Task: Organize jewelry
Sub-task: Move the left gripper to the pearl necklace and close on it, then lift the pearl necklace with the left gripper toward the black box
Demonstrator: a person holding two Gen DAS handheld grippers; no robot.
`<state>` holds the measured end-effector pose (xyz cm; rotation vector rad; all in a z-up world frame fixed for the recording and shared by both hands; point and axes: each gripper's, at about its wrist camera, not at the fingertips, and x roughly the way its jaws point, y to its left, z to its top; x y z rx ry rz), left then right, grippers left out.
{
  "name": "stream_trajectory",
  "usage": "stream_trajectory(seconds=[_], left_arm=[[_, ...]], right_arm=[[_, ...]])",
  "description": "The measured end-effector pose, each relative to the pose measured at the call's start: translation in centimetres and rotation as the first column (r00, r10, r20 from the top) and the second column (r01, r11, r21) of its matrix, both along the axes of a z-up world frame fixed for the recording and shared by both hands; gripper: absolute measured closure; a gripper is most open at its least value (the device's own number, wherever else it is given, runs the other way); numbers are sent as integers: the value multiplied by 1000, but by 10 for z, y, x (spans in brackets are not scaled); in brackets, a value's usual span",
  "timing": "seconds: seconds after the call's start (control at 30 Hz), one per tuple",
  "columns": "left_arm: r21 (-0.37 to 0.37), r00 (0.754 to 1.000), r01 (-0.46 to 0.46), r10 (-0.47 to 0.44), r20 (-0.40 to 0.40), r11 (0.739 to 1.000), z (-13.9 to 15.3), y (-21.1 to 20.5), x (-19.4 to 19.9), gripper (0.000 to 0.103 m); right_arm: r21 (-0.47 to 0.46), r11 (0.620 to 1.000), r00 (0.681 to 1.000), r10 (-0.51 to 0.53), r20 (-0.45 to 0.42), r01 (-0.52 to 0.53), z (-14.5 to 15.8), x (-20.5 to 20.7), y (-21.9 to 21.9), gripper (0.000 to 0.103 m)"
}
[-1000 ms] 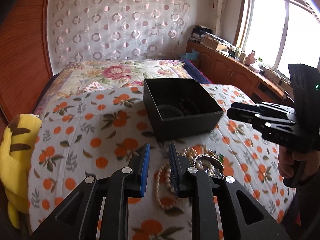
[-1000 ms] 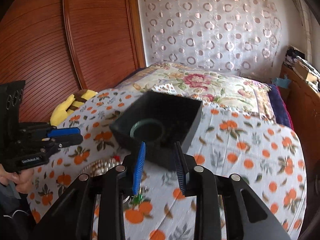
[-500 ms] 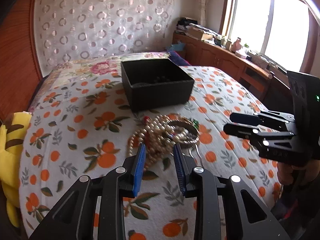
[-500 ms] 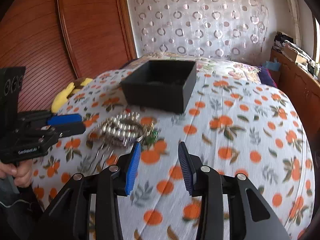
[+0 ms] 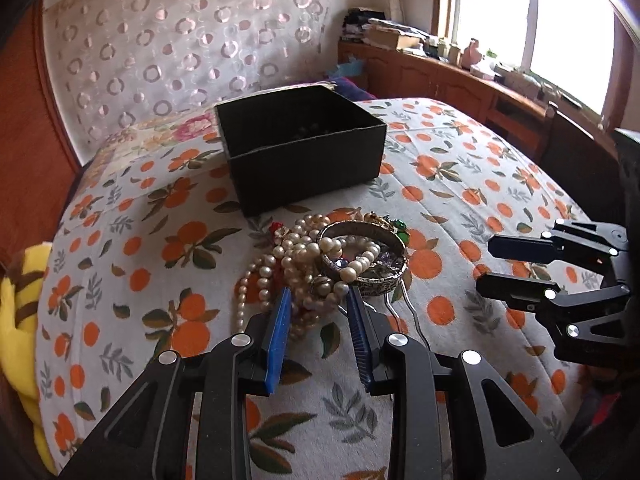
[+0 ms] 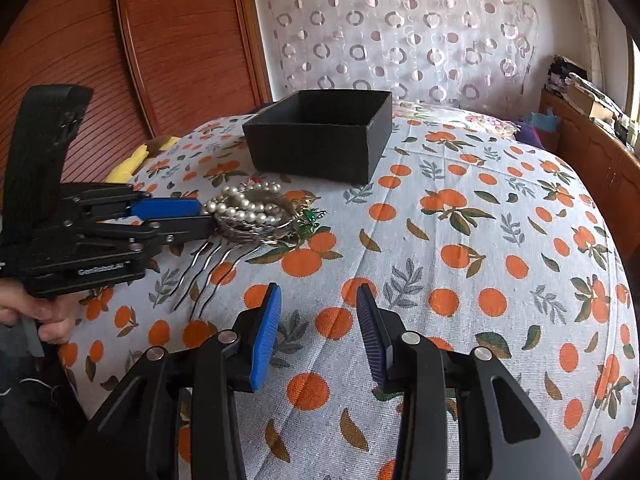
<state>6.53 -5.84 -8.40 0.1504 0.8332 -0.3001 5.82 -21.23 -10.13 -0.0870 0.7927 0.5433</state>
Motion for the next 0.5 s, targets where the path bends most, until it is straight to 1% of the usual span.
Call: stream_trajectory(seconds=[0.03, 0.17, 0.23, 0.33, 0.5], left_arm=[[4, 1000, 4, -4, 6, 1000, 1, -1, 0, 77], [14, 999, 34, -34, 21, 999, 3, -7, 2, 94], [23, 998, 44, -45, 37, 999, 6, -9, 2, 95], [-8, 998, 35, -35, 52, 999, 13, -7, 4, 95], [-80, 993, -6, 16, 119, 997, 45, 11, 2, 95]], right_arm=[[1, 1000, 1000, 0, -1, 0, 0, 0, 0, 61], [0, 1000, 1000, 5, -4, -5, -1, 1, 1, 61], [2, 1000, 1000, 7, -8, -7, -1, 1, 0, 61], [2, 1000, 1000, 6, -10, -6, -1, 1, 0, 61], [-13, 1000, 1000, 6, 0, -6, 0, 2, 2, 61]])
